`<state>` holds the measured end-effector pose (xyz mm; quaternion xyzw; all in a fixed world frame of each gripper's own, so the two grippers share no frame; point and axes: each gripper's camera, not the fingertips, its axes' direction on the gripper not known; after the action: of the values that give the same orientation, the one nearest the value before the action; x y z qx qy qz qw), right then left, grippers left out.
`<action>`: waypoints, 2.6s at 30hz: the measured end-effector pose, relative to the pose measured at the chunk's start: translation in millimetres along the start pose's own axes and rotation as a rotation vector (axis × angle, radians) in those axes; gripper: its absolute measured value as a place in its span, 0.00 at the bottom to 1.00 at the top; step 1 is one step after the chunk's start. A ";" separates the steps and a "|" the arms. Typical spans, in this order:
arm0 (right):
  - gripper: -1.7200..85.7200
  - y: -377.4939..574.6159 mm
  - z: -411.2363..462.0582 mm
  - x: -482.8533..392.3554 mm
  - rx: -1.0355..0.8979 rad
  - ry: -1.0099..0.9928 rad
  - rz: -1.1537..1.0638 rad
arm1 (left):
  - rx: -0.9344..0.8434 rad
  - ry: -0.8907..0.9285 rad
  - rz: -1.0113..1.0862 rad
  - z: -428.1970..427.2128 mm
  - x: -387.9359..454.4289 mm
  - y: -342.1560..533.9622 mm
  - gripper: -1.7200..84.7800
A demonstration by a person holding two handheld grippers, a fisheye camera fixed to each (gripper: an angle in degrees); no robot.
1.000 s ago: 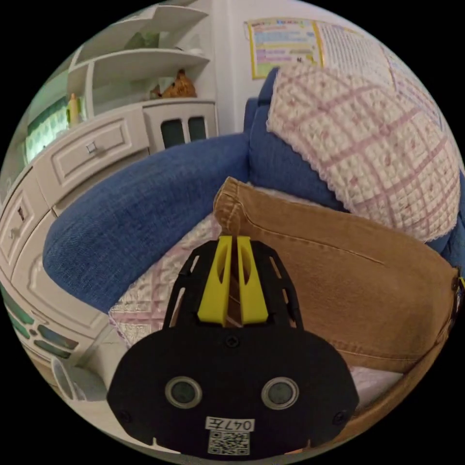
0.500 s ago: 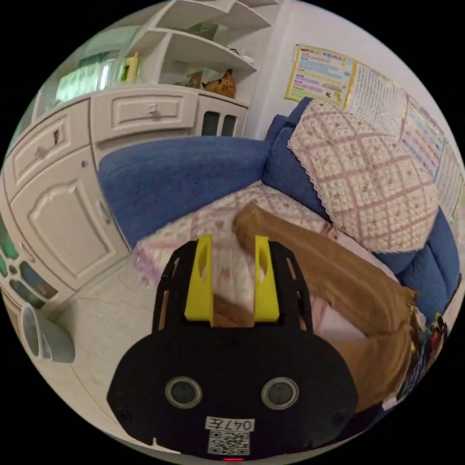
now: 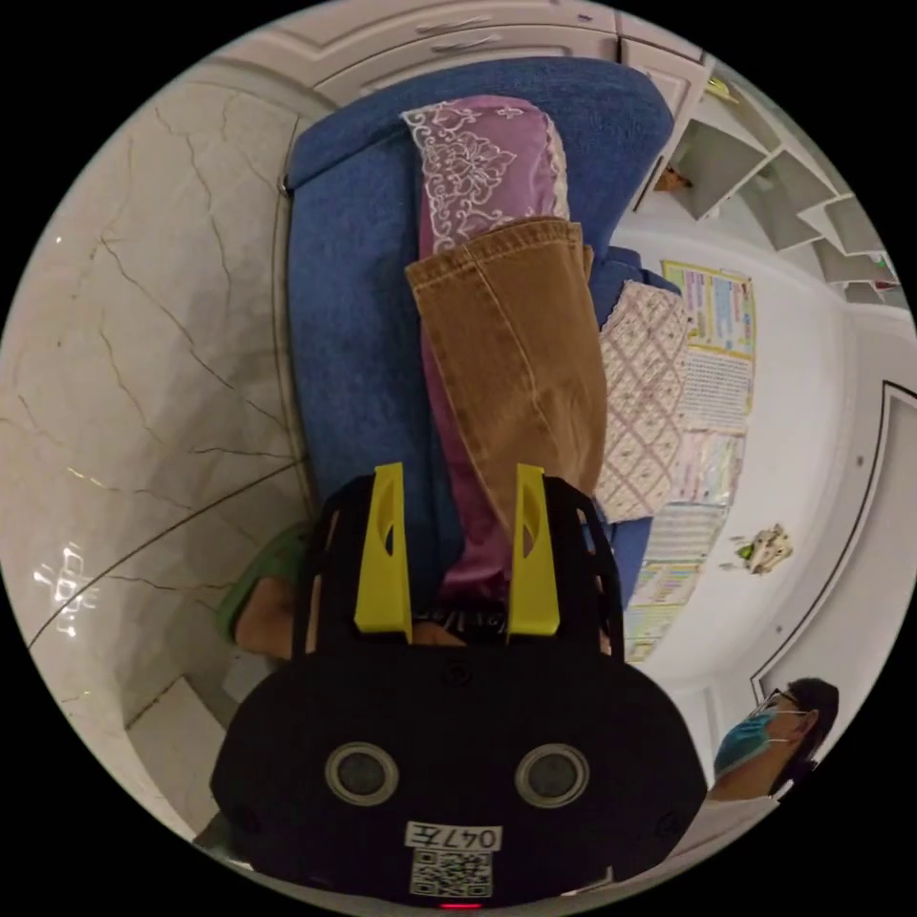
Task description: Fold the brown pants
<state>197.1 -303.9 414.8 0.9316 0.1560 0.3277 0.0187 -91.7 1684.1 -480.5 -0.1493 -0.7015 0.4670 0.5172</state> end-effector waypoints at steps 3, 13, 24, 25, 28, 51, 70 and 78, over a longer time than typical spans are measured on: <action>0.11 -22.4 2.2 -31.7 -0.165 -0.021 -0.127 | 0.021 0.008 0.051 -39.3 42.2 -18.3 0.21; 0.05 -104.6 11.5 -133.9 -0.373 0.255 -0.659 | 0.127 0.079 0.130 -167.7 148.8 -45.8 0.03; 0.03 -231.6 -99.4 -152.7 -0.225 0.132 -0.539 | 0.136 0.176 -0.187 -243.3 118.0 -30.7 0.18; 0.03 -239.5 -106.2 -158.0 -0.223 0.143 -0.542 | 0.141 0.261 -0.263 -238.7 103.9 -28.9 0.18; 0.03 -260.5 -125.5 -168.7 -0.215 0.156 -0.552 | 0.236 0.418 -0.348 -240.5 89.9 -23.3 0.15; 0.02 -425.6 -275.6 -146.9 0.154 -0.042 -0.356 | 0.138 0.204 0.669 -131.2 582.5 -29.6 0.01; 0.03 -303.1 -222.6 -191.8 -0.332 -0.019 -0.671 | 0.055 -0.356 0.282 97.4 227.2 -41.9 0.09; 0.02 -298.6 -295.3 -184.8 -0.058 -0.098 -0.412 | -0.046 -0.165 0.445 280.9 222.0 -91.5 0.11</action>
<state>-204.2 -95.9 493.7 0.8939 0.3326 0.2756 0.1198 -403.0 1649.7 -284.4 -0.2733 -0.7018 0.5638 0.3390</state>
